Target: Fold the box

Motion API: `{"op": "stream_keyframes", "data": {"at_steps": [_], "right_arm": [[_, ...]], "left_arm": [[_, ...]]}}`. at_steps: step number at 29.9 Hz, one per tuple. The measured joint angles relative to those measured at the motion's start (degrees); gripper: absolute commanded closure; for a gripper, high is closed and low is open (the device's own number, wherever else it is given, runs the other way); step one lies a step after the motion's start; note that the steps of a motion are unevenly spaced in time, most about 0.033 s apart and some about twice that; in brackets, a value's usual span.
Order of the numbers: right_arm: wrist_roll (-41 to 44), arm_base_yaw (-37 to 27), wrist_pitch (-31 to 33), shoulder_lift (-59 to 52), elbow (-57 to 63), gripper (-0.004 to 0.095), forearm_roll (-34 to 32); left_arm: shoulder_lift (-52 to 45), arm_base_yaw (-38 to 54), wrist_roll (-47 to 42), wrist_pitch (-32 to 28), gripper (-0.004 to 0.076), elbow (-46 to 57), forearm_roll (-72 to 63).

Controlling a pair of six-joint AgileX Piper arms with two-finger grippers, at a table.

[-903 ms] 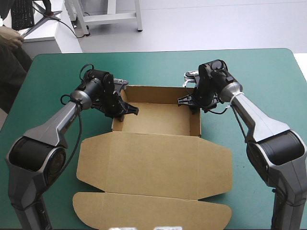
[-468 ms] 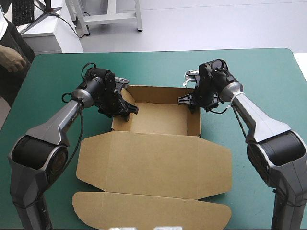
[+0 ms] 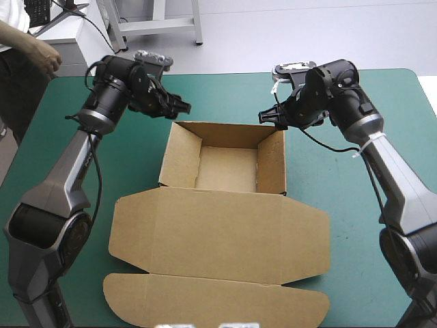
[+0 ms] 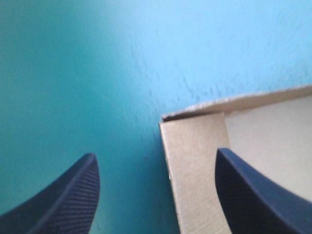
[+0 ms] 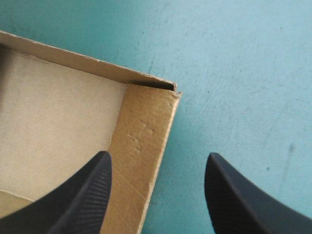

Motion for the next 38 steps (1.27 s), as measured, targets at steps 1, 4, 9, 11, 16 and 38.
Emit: {"op": "stream_keyframes", "data": {"at_steps": [1, 4, 9, 11, 16, 38], "right_arm": [[-0.2, 0.0, 0.1, -0.6, -0.1, 0.0402, 0.0], [-0.6, 0.0, 0.2, -2.3, -0.2, 0.0402, 0.6], [0.6, 0.0, 0.2, -3.5, 0.2, 0.0402, 1.8], [1.2, 0.0, 0.2, -3.5, 1.6, 0.0402, 1.9], [1.5, 0.0, 0.2, -3.5, 6.3, 0.0402, 1.9], [1.7, 0.0, -0.5, 10.1, 7.6, 0.0554, 4.7]], "left_arm": [[-0.6, 0.0, 0.0, 0.1, 0.0255, -1.8, 0.0], [-3.0, 0.0, 0.0, 0.3, 0.0382, -6.5, -0.1], [-10.3, 0.0, 1.3, 0.3, 0.0727, -8.6, 4.5], [-14.1, 0.0, 1.8, 0.3, 0.0728, -8.6, 8.1], [-23.6, 0.0, 2.1, 0.4, 0.0728, -6.7, 10.0], [-69.8, 0.0, 5.8, -0.7, 0.0734, 55.5, 1.3]]}}
